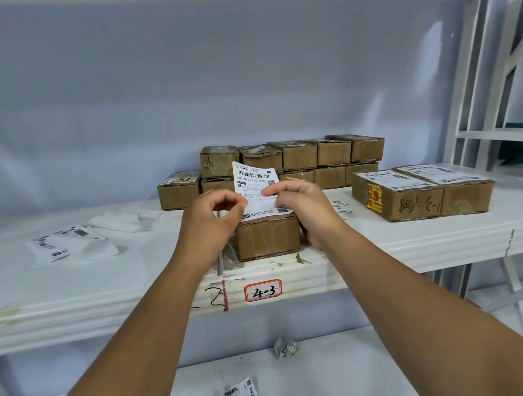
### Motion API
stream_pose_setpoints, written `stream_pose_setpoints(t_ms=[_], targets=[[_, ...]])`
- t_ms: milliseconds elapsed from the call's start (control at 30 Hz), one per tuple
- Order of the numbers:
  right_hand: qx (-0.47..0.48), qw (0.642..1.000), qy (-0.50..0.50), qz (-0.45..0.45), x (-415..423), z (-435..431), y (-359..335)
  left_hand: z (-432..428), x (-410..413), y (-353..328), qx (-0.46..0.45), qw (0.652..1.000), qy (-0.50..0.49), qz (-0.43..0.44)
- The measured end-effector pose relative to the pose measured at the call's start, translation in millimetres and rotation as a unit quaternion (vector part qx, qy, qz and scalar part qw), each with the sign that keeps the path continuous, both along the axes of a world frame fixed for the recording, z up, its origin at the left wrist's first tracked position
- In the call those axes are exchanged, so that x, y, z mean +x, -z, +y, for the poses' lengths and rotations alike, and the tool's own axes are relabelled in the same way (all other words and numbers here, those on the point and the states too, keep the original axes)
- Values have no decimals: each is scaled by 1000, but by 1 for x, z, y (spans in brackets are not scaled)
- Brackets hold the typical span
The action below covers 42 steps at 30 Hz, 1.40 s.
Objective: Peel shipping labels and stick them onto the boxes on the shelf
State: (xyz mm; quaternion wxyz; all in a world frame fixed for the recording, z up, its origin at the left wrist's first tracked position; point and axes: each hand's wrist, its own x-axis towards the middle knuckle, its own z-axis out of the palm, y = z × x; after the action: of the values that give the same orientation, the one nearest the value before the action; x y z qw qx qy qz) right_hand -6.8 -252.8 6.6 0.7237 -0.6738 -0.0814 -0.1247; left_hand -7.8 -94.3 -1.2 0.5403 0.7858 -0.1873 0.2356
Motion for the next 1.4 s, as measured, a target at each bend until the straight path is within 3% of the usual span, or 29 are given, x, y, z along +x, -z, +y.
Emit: stream_pose_setpoints(t_ms=[367,533,667,900,1100,1400], targets=[[-24,997,11,67,2,1,2,1,10,4,9,1000,-5,17],[18,996,30,82,4,0,1,0,13,4,21,1000,-12,14],[76,992,43,91,8,-2,2,0,15,4,-3,997,60,52],[41,994,15,102,18,-5,4,1,37,-8,18,978,125,164],[-34,987,-36,156,38,-7,-3,0,51,-3,31,987,86,131],[-80,979,-138,126,37,-27,0,4,53,3,36,991,74,107]])
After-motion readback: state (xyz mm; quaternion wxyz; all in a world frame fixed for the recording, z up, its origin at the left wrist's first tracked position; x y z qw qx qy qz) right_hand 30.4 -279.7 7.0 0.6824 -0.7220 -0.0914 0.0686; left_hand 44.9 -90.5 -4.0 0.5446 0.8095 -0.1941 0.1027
